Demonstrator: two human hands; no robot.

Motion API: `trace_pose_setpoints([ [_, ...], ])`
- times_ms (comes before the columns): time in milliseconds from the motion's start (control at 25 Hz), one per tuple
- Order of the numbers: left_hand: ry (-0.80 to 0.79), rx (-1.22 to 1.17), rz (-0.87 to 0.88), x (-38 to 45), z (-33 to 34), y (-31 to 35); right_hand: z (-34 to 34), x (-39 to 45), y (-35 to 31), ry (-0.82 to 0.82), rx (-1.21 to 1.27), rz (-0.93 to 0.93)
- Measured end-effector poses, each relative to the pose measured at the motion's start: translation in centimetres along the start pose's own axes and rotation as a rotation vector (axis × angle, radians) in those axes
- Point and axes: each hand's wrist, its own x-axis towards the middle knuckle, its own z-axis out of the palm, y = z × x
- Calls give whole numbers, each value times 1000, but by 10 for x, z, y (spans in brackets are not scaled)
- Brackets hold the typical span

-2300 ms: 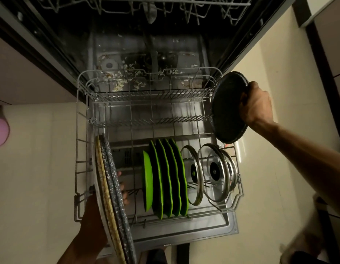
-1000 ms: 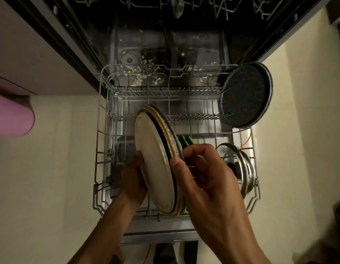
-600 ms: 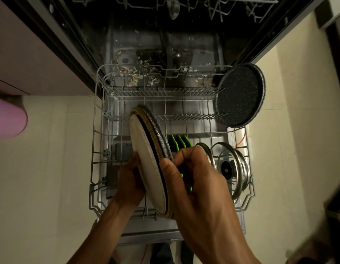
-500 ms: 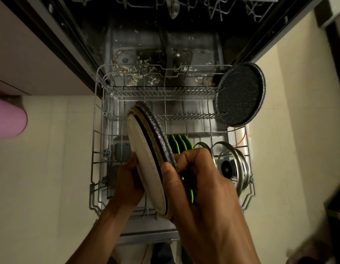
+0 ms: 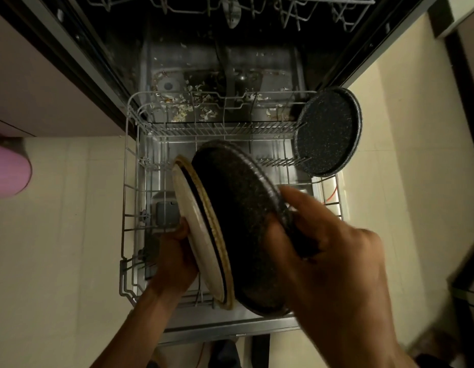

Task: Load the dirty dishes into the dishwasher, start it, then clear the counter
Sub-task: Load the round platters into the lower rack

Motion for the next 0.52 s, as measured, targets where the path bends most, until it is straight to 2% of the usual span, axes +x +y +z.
trace_pose_setpoints([
  [80,58,35,15,-4,6,3,-18,15,14,138,19,25],
  [160,58,-43,-30,-3,6,7,-38,37,41,240,74,76],
  [240,30,-129,-59,-3,3,10,-49,63,73,311,3,109],
  [360,-53,-172,-83,-10,9,11,-45,96,115,340,-162,152],
  [520,-47,-179,-82,-11,8,10,-32,122,154,299,-297,208],
])
